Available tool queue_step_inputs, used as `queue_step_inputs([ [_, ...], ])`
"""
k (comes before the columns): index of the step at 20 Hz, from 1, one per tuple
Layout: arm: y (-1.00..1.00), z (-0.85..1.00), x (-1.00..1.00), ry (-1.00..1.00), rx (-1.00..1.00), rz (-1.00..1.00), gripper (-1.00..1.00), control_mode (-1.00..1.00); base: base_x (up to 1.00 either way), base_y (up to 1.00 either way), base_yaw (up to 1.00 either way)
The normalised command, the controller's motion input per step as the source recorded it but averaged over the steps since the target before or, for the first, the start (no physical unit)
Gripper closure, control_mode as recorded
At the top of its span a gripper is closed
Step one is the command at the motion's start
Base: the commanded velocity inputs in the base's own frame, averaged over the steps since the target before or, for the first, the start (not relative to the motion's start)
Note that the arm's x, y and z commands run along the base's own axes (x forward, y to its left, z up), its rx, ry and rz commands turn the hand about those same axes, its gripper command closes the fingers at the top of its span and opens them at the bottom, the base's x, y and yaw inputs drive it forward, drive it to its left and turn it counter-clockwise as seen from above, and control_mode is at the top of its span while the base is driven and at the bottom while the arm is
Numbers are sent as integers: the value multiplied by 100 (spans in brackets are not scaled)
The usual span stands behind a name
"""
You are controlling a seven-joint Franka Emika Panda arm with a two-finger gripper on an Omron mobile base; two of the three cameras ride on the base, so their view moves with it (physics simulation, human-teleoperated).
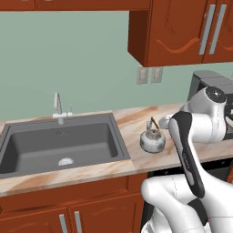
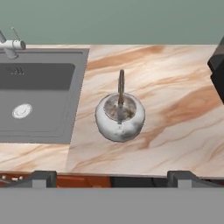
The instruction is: Pick the kettle from the counter and place it on a stove burner. Then turn the burner on.
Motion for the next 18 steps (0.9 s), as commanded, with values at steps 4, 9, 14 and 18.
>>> queue_step_inputs([
  [4,0,-2,19,0,0,0,-100,-100,0,0,0],
  [9,0,-1,22,0,0,0,-100,-100,0,0,0],
  [14,0,-7,24,0,0,0,-100,-100,0,0,0],
  [18,0,-12,24,2,0,0,-100,-100,0,0,0],
])
